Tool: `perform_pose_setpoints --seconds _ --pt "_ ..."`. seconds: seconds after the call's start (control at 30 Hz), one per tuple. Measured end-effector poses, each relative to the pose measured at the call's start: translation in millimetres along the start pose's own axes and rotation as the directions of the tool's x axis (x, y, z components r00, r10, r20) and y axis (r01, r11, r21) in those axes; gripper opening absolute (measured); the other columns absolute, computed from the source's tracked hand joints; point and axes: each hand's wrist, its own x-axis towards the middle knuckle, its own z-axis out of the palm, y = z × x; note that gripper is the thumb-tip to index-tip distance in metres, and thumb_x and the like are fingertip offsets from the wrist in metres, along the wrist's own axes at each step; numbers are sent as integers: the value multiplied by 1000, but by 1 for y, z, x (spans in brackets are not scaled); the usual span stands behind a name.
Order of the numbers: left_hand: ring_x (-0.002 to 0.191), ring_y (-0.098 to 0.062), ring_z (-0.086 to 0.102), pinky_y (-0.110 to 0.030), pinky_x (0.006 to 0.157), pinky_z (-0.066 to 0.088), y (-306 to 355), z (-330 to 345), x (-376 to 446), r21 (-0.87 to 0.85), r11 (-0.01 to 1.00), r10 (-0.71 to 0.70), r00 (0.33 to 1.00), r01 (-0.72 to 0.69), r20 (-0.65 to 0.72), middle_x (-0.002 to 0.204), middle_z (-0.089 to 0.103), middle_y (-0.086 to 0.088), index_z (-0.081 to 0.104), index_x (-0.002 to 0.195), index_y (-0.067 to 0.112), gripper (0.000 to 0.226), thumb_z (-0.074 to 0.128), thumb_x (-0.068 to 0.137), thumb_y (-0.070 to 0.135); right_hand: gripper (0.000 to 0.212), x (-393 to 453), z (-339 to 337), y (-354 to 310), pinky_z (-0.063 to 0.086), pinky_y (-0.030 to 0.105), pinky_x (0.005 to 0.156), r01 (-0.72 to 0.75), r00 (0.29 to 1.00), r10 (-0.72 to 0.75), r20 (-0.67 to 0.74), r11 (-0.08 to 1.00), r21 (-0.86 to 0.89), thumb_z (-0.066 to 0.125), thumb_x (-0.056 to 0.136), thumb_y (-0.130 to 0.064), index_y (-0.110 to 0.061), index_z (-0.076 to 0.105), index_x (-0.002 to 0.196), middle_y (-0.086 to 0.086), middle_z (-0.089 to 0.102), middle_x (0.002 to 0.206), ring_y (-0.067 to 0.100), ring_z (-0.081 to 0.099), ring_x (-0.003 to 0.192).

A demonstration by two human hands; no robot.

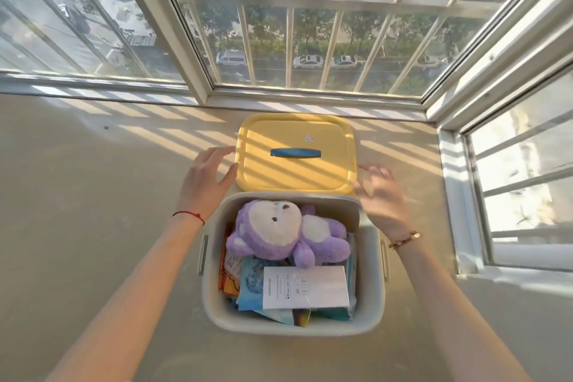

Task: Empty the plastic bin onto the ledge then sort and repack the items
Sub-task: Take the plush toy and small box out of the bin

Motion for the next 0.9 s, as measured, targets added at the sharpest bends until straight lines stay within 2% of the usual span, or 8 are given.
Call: perform_pose_setpoints --seconds 0.1,0.2,0.27,0.37,0.47,0.57,0.7,0.9 --pt "111 -21 56 -29 91 44 20 -11 -40 25 1000 -5 1000 5 10 121 62 -4 60 126 16 34 61 92 21 38 -44 -5 -13 36 32 104 98 995 -97 -30 995 11 59 93 -29 -10 58 125 8 59 122 26 51 118" --pt "100 -23 60 -31 84 47 33 -13 -77 27 998 -50 998 51 -34 113 64 -4 64 118 15 29 63 90 22 39 -86 -7 -18 40 33 103 101 995 -100 -21 994 30 63 92 -23 -9 56 128 8 59 125 24 50 118" --pt "95 -26 62 -34 79 50 37 -9 -101 20 993 -116 992 117 -45 109 64 -4 65 114 15 27 67 88 20 39 -109 -9 -21 41 30 99 87 996 -86 -15 995 45 64 91 -22 -12 54 128 4 59 124 21 50 114" --pt "98 -28 62 -30 77 44 45 3 -131 -13 953 -302 953 302 -34 115 62 -7 62 120 14 36 68 88 27 37 -137 -9 -22 43 29 93 29 1000 -28 -13 998 59 63 93 -23 -15 53 128 1 58 121 18 49 109" --pt "111 -28 56 -31 83 43 61 15 -150 -81 893 -444 896 442 -4 126 54 -9 53 133 12 57 70 85 37 39 -156 -7 -20 45 32 92 -3 1000 5 -31 998 62 62 93 -23 -14 53 130 3 58 120 20 51 109" --pt "120 -30 49 -39 95 43 73 31 -155 -97 821 -555 826 563 97 129 47 -14 29 149 20 84 66 83 55 41 -169 -5 -20 46 37 96 -23 1000 24 -9 998 64 62 93 -23 -12 51 131 4 57 123 23 50 115" --pt "125 -38 45 -44 104 40 81 49 -148 -161 753 -602 766 638 225 138 41 -21 6 155 30 101 63 79 64 44 -181 2 -20 43 33 102 -33 999 32 13 997 67 60 94 -25 -13 50 134 2 56 128 18 48 120" --pt "130 -34 38 -40 104 34 98 62 -136 -394 644 -653 740 656 162 145 31 -18 13 153 31 103 78 75 46 44 -192 10 -16 46 32 102 -41 999 39 32 997 63 57 94 -33 -15 48 134 0 55 129 14 47 122"
